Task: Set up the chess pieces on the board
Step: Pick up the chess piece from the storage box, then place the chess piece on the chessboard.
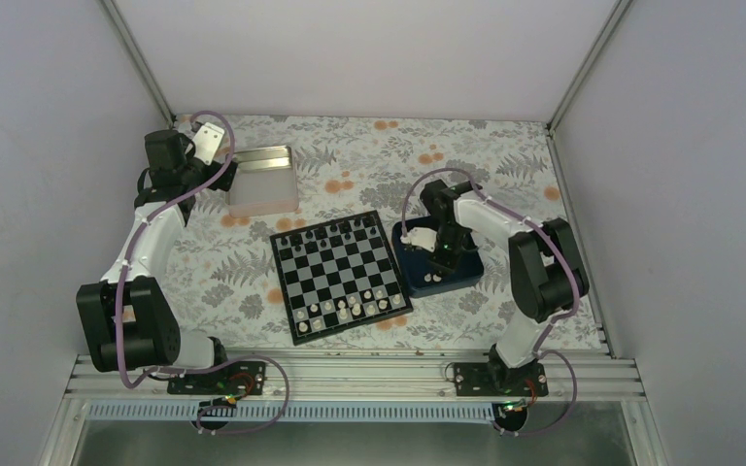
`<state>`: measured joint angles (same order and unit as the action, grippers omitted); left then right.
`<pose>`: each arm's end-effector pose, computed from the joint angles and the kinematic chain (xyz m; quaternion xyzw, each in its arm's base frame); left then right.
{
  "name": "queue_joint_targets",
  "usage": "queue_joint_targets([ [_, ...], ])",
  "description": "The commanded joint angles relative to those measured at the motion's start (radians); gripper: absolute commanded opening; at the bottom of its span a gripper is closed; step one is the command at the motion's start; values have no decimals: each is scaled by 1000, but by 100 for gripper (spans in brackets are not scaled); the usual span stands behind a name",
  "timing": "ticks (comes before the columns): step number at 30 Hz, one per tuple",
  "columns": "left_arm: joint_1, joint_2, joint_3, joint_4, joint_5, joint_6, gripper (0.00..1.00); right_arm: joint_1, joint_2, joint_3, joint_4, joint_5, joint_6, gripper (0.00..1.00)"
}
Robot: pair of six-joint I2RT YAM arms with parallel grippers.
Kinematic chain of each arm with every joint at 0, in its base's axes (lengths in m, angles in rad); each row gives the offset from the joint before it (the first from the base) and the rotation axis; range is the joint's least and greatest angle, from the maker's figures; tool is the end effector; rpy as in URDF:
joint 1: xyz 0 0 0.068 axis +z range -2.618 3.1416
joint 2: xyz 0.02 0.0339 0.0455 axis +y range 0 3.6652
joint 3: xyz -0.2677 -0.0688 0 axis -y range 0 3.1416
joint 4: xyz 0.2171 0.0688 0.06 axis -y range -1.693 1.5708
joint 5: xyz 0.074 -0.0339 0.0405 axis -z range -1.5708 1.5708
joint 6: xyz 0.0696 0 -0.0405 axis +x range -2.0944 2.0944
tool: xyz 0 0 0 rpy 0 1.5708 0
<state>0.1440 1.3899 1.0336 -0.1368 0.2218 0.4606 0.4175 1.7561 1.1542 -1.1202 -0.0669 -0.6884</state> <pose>0.3201 0.0309 0.2902 0.1906 0.8334 0.0612 0.5151 0.2363 0.1099 0.1613 0.5213 -0.8494 -0.0432 0.0703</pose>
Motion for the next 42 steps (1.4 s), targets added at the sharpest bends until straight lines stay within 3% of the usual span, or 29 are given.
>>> queue_joint_targets([
  [1, 6, -5, -3, 13, 24, -1, 100, -6, -54, 62, -35, 13, -11, 8],
  [10, 6, -19, 0, 11, 33, -4, 100, 11, -44, 242, -140, 82, -31, 9],
  [15, 7, -30, 5, 8, 36, -5, 100, 86, -12, 316, -164, 95, -30, 9],
  [36, 5, -47, 17, 0, 60, -12, 100, 665, 151, 586, -168, 41, -2, 12],
  [42, 5, -48, 15, 4, 62, -11, 100, 766, 231, 629, -168, 18, -17, 11],
])
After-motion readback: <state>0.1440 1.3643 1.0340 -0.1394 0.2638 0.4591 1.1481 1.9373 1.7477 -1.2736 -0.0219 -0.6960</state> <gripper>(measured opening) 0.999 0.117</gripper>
